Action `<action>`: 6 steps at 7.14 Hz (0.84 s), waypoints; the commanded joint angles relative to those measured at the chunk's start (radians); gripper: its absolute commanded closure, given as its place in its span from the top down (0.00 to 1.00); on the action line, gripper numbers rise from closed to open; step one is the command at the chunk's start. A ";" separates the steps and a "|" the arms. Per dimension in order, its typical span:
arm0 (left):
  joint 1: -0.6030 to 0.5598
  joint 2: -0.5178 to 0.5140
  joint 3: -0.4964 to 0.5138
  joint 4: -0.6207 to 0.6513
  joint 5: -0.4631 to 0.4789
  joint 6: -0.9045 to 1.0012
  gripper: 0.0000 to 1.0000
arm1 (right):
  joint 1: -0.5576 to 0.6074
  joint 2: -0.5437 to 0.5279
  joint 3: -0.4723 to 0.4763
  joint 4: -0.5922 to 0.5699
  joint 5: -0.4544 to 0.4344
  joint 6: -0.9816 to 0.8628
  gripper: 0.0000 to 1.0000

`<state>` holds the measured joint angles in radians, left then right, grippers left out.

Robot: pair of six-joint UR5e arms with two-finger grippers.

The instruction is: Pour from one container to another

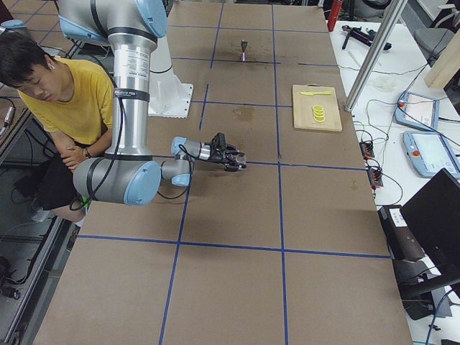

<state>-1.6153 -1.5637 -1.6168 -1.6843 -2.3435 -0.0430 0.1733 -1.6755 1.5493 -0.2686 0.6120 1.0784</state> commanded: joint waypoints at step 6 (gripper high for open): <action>0.000 -0.002 -0.003 0.000 0.000 0.000 1.00 | 0.009 -0.083 0.166 0.008 -0.011 -0.084 1.00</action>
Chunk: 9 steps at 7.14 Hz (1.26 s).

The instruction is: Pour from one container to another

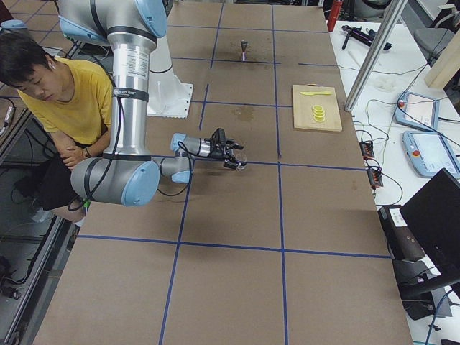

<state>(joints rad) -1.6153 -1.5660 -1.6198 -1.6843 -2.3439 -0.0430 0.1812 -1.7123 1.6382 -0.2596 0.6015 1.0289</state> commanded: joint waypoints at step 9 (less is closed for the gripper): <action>0.002 0.000 0.001 -0.002 -0.002 0.000 1.00 | 0.997 -0.070 0.307 -0.699 1.417 -0.515 1.00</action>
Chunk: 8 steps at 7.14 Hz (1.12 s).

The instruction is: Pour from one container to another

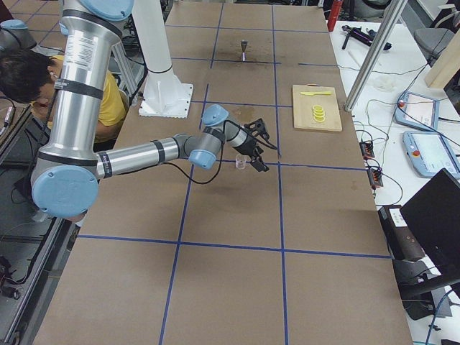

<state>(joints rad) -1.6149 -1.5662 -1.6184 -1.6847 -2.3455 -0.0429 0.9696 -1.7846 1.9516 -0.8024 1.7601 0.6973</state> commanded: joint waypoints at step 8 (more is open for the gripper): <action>0.003 0.003 0.003 -0.015 -0.002 0.000 1.00 | 0.575 -0.068 -0.063 -0.736 0.588 -0.553 1.00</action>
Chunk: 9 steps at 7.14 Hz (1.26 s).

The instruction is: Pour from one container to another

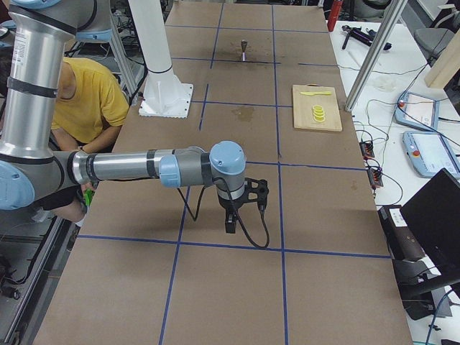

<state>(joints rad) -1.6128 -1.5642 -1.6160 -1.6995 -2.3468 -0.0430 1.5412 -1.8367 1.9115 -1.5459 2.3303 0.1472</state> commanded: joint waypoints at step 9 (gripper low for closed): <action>0.057 0.009 -0.012 0.003 -0.016 0.023 1.00 | 0.008 -0.090 -0.025 0.015 0.017 -0.018 1.00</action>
<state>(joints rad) -1.5652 -1.5571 -1.6265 -1.6992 -2.3611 -0.0201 1.5493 -1.9223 1.8632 -1.5321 2.3487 0.1307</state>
